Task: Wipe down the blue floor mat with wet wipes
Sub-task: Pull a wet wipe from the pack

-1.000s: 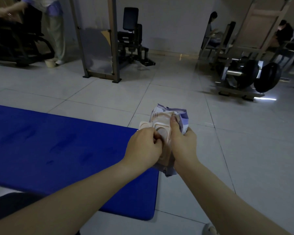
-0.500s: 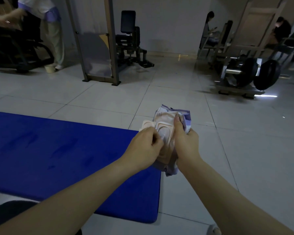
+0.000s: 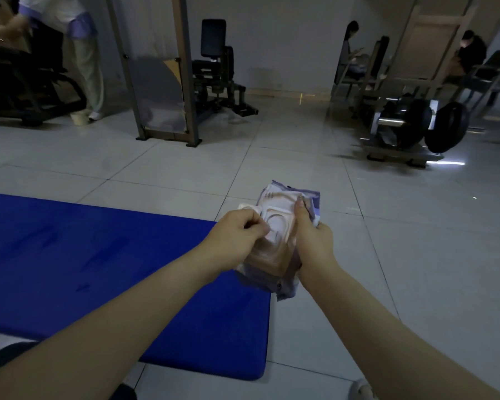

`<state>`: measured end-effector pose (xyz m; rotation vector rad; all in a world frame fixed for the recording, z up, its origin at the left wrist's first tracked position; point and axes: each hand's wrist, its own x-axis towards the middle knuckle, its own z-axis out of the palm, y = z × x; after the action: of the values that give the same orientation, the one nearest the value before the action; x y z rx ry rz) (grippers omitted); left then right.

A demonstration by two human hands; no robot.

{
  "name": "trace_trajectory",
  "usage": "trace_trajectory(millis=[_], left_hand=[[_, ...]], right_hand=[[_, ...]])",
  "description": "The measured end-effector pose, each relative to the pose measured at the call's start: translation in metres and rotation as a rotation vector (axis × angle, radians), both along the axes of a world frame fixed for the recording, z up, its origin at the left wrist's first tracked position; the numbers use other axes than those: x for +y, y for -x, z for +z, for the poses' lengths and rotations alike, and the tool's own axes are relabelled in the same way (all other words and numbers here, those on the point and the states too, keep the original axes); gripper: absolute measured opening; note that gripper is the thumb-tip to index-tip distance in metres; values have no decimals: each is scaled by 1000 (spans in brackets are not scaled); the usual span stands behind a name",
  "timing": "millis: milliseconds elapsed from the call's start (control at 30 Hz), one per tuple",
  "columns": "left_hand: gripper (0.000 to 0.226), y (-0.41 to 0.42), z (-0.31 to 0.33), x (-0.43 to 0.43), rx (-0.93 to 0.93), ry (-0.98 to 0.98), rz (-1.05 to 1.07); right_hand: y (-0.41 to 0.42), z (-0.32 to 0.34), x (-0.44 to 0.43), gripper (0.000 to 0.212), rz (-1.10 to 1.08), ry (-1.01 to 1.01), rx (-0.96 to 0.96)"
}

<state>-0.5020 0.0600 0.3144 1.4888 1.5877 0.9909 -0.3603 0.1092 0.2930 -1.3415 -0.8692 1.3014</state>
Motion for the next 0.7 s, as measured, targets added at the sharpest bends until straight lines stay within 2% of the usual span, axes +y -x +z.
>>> trace_trajectory(millis=[67, 133, 267, 333, 400, 467, 567, 633, 700], left_hand=[[20, 13, 8, 0, -136, 73, -96], [19, 22, 12, 1, -219, 108, -104], [19, 24, 17, 0, -271, 75, -64], [19, 26, 22, -1, -382, 29, -56], [19, 31, 24, 0, -588, -36, -38], [17, 37, 23, 5, -860, -116, 38], [24, 60, 23, 13, -1123, -214, 316], [22, 73, 26, 18, -1079, -273, 477], [15, 73, 29, 19, -768, -256, 618]], right_hand=[[-3, -3, 4, 43, 17, 86, 34], [-1, -7, 6, 53, 41, 166, 43], [7, -12, 6, 58, 78, 226, 40], [10, -10, 6, 63, 77, 251, 62], [10, -11, 7, 64, 73, 265, 75], [8, -13, 7, 55, 61, 238, 52], [5, -17, 5, 46, 45, 161, 10], [2, -21, 7, 47, 15, 141, -11], [0, -23, 7, 44, -3, 120, -35]])
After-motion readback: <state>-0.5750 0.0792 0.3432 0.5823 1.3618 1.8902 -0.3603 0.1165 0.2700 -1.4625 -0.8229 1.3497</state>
